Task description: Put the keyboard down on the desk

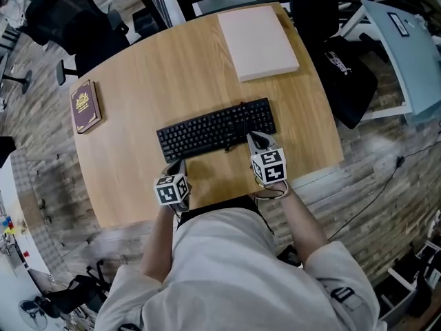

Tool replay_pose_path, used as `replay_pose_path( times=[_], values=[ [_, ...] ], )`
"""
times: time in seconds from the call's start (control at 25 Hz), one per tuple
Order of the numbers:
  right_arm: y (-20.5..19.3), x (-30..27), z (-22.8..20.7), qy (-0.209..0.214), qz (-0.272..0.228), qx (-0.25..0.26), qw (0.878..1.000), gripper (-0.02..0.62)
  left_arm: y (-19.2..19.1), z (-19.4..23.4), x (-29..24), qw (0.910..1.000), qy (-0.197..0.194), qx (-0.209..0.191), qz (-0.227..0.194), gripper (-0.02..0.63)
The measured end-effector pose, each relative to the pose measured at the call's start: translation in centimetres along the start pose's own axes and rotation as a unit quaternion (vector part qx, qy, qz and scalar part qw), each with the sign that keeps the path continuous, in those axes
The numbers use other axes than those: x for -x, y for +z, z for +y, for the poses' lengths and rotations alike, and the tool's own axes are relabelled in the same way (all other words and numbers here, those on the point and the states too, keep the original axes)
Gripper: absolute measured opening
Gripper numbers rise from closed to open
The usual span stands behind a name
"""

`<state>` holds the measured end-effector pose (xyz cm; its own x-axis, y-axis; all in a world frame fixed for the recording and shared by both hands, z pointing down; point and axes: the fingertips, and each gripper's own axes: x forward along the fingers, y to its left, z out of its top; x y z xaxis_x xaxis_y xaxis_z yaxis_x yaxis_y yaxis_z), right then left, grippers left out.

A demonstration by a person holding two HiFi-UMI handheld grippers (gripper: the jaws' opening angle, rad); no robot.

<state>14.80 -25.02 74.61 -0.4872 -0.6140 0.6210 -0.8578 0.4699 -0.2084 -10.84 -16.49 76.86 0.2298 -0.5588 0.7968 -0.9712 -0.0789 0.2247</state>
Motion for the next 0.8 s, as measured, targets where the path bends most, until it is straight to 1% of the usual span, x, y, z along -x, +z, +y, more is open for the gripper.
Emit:
replay_pose_path(
  times=[0.12,0.24,0.4,0.52,0.68,0.8],
  values=[
    [-0.6,0.5,1.2,-0.013,-0.003,0.000,1.000,0.005,0.0,-1.0,0.1,0.9998,-0.020,0.002,-0.009,0.011],
    [-1.8,0.9,3.5,-0.010,0.005,0.003,1.000,0.005,-0.8,-2.1,0.5,0.9987,-0.049,0.007,-0.008,0.011],
    [-4.2,1.1,9.2,0.026,0.036,0.017,0.999,0.005,-3.5,-2.3,1.9,0.9968,-0.079,0.012,0.012,0.011],
    [-4.8,1.1,13.1,0.053,0.050,0.022,0.997,0.005,-4.6,-2.4,3.0,0.9947,-0.100,0.019,0.014,0.011],
    [-5.2,1.5,16.1,0.066,0.062,0.028,0.995,0.005,-4.4,-2.5,4.3,0.9920,-0.123,0.026,-0.009,0.011],
    [-5.9,1.8,17.3,0.059,0.075,0.053,0.994,0.005,-3.6,-2.3,5.4,0.9916,-0.124,0.004,-0.038,0.011]
  ],
)
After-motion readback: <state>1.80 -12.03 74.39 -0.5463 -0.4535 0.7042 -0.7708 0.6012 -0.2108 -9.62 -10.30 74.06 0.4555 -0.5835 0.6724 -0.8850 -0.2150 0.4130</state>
